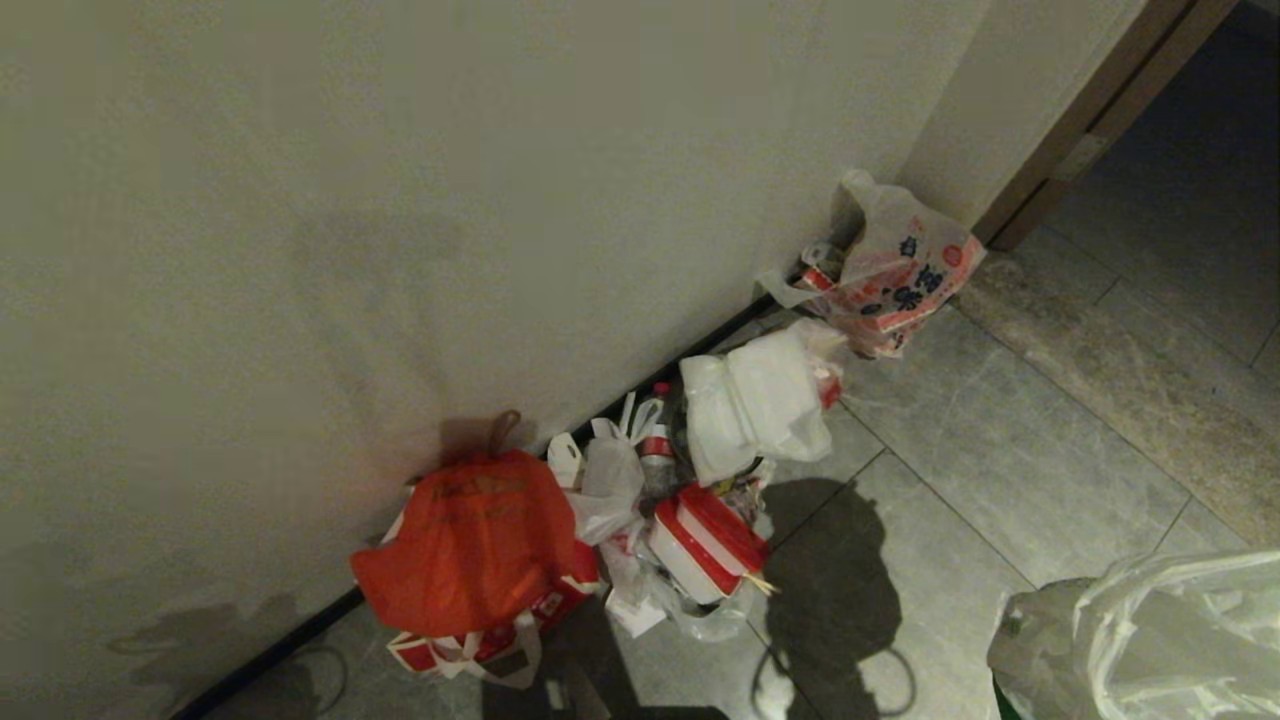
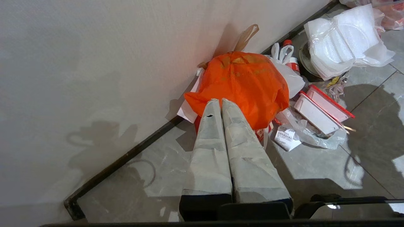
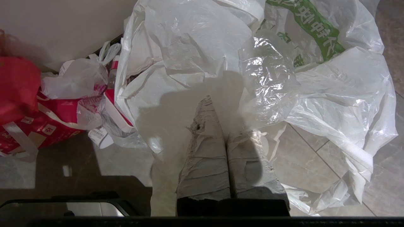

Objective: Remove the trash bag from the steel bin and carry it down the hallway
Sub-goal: Put the trash bag at the door

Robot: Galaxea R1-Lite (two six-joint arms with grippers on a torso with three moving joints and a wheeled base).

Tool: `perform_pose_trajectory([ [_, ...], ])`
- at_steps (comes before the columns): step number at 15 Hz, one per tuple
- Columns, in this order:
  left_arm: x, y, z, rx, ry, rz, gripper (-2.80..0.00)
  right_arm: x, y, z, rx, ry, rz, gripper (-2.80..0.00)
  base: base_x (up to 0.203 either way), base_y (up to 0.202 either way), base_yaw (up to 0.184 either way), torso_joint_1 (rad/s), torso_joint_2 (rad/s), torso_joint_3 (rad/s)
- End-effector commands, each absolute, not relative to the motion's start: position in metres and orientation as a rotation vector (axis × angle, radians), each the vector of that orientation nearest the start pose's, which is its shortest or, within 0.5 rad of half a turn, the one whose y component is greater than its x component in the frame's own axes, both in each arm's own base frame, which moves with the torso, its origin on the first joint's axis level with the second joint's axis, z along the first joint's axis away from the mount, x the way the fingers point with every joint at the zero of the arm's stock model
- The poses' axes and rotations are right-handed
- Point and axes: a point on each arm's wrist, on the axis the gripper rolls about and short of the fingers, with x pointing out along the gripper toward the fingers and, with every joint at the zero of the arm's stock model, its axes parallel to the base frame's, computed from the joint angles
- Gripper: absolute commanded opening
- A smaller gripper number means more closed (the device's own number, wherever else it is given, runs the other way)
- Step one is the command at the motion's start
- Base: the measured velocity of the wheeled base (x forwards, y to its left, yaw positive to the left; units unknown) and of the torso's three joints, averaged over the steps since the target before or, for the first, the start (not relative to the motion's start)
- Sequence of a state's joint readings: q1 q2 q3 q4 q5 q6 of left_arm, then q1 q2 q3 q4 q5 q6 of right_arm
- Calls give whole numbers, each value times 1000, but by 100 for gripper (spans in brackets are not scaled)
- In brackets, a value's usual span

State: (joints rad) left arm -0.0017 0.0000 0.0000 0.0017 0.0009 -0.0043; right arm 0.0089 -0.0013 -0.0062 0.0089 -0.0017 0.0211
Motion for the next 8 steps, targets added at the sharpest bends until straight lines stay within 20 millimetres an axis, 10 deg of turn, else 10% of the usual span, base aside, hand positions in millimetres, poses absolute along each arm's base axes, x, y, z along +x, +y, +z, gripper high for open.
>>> perform_pose_trajectory([
  [1,-23,0,75,-5,0,0,-280,-23,0,76,21,3,8,-280,0,0,0,0,0,0],
  [8,-23,0,75,-5,0,0,-280,-23,0,76,21,3,8,-280,0,0,0,0,0,0],
])
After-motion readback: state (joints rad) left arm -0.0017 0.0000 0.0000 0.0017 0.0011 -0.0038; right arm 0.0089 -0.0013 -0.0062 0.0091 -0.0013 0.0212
